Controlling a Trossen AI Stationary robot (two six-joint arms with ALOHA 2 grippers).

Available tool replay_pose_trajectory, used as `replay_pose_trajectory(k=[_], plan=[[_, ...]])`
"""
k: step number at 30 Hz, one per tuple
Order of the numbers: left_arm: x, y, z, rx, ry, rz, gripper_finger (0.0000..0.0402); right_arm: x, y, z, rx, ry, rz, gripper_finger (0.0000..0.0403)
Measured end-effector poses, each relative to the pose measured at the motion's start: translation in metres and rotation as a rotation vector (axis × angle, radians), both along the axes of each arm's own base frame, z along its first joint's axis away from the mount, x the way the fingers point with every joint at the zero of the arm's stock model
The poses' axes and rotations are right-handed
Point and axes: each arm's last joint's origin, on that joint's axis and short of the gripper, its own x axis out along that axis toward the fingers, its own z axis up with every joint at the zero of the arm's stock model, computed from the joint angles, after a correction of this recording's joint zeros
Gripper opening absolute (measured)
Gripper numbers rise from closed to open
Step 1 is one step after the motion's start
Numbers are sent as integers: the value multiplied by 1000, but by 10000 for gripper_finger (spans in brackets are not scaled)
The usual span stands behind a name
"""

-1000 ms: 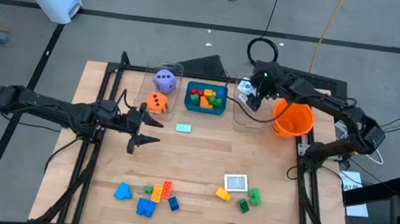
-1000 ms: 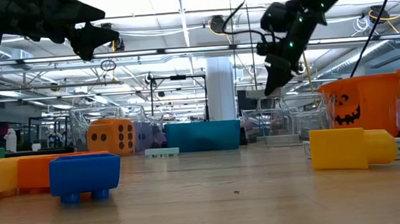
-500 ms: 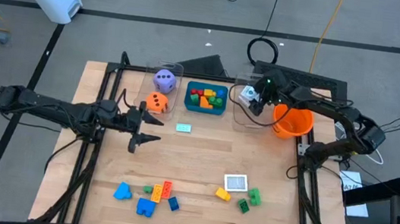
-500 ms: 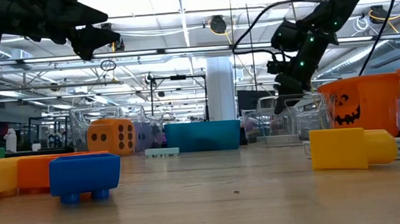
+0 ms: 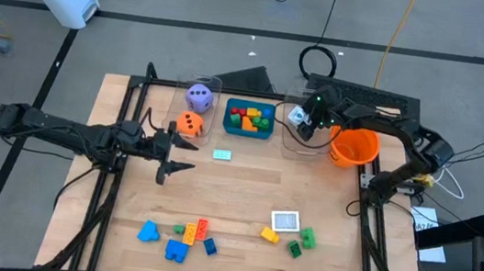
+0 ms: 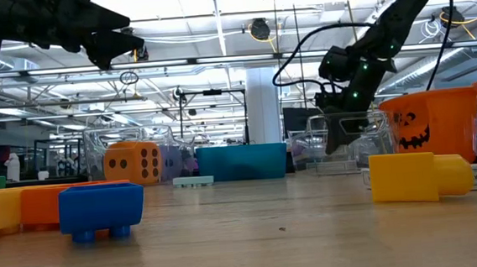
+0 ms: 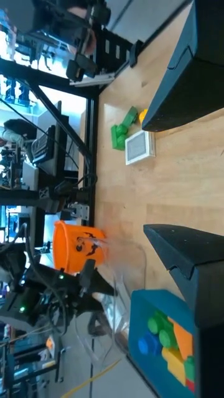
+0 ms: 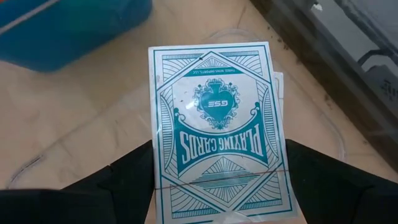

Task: Pick & Place Toys
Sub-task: Put the blue deck of cards into the right transparent bin, then put the blue game piece into the blue bin

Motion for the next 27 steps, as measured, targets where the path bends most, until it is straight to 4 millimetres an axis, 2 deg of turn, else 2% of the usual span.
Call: replay_pose_trajectory(k=[10, 20, 24, 27], plan=[[0, 0, 0, 11, 0, 16, 257, -2, -3, -1, -33, 34, -36, 312], [0, 0, 0, -5, 1, 16, 257, -2, -3, -1, -40, 39, -23, 348], [0, 0, 0, -13, 2, 17, 257, -2, -3, 2, -52, 39, -13, 353], [0, 0, 0, -13, 2, 17, 257, -2, -2, 11, -68, 41, 3, 353]])
